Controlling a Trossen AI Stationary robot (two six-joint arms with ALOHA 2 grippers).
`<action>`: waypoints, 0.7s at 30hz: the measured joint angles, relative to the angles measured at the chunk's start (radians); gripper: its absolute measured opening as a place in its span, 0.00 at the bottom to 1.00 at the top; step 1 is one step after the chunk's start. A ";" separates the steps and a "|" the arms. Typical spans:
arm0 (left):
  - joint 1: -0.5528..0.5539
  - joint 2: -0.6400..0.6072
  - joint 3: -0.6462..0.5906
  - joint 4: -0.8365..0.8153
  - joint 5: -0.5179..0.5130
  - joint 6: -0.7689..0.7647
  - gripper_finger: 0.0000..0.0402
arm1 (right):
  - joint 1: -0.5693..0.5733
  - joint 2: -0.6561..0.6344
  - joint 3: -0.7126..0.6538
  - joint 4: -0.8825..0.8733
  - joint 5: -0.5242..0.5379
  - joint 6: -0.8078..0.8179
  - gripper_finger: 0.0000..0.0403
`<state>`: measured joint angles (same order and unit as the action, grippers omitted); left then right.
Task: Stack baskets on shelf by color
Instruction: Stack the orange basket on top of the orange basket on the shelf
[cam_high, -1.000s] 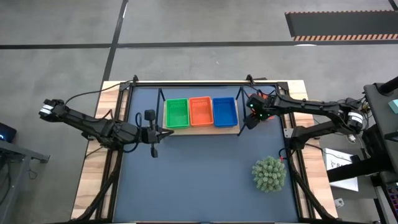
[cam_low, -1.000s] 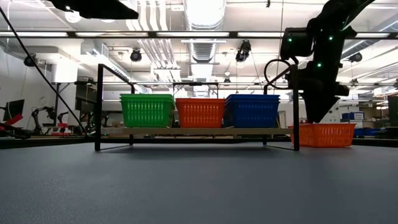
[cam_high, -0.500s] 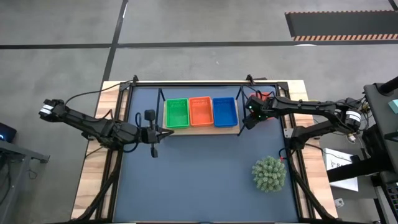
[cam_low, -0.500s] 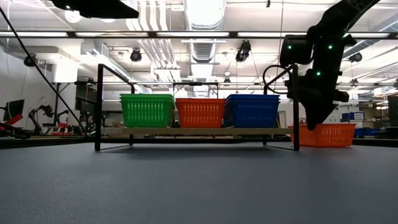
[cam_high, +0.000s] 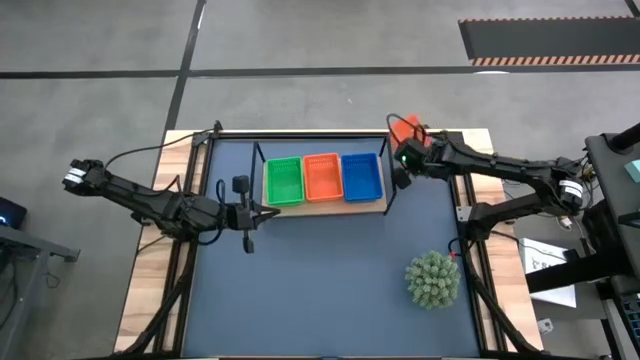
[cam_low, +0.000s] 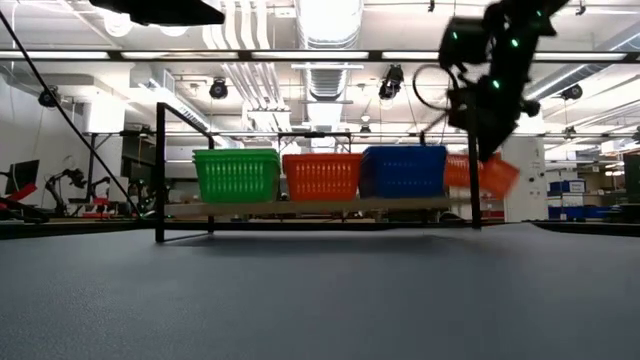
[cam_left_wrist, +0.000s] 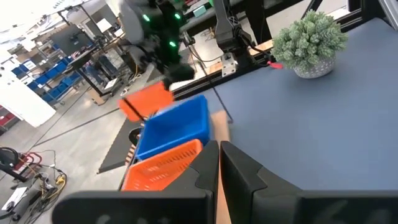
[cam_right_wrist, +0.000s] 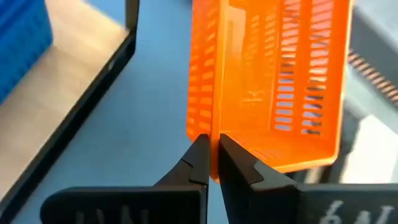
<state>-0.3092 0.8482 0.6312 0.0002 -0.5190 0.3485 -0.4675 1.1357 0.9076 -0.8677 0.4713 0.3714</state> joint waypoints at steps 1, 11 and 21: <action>0.000 0.000 0.001 0.000 0.000 0.000 0.00 | 0.000 0.002 0.035 -0.007 0.027 -0.017 0.02; 0.000 0.000 0.002 0.018 0.000 0.000 0.00 | 0.000 0.025 0.357 -0.184 0.075 -0.009 0.02; 0.000 0.000 0.002 0.015 0.012 -0.002 0.00 | 0.071 0.025 0.431 -0.263 0.070 0.035 0.02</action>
<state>-0.3092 0.8482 0.6327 0.0149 -0.5068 0.3462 -0.3965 1.1606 1.3384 -1.1309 0.5415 0.4065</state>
